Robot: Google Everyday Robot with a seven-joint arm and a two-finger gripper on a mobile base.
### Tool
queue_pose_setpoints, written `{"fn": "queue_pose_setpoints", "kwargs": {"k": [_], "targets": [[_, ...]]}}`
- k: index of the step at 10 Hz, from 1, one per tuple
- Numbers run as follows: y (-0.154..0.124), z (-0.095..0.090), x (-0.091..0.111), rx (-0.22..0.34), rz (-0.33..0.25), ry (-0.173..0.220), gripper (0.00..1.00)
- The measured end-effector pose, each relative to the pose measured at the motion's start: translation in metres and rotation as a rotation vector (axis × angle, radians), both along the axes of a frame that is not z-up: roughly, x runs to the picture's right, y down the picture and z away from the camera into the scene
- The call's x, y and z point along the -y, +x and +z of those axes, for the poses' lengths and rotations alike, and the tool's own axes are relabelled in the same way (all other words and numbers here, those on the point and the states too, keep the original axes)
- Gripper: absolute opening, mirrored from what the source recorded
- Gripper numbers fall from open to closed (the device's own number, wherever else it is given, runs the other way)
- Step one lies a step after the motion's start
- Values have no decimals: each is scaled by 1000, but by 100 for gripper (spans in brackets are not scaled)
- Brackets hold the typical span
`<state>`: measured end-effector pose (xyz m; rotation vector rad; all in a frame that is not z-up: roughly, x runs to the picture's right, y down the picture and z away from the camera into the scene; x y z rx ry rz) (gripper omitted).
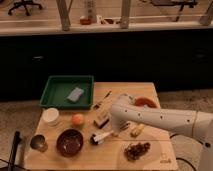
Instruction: Wipe table surface with brush
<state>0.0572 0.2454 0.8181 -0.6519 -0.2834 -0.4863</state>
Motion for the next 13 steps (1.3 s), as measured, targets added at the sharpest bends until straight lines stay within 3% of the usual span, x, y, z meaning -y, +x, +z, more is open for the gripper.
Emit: {"fn": "queue_pose_setpoints", "kwargs": {"k": [5, 9, 13], "targets": [[-7, -18, 16, 5, -63, 47, 0], [-14, -28, 26, 1, -121, 56, 0], [-14, -30, 29, -53, -162, 80, 0]]}}
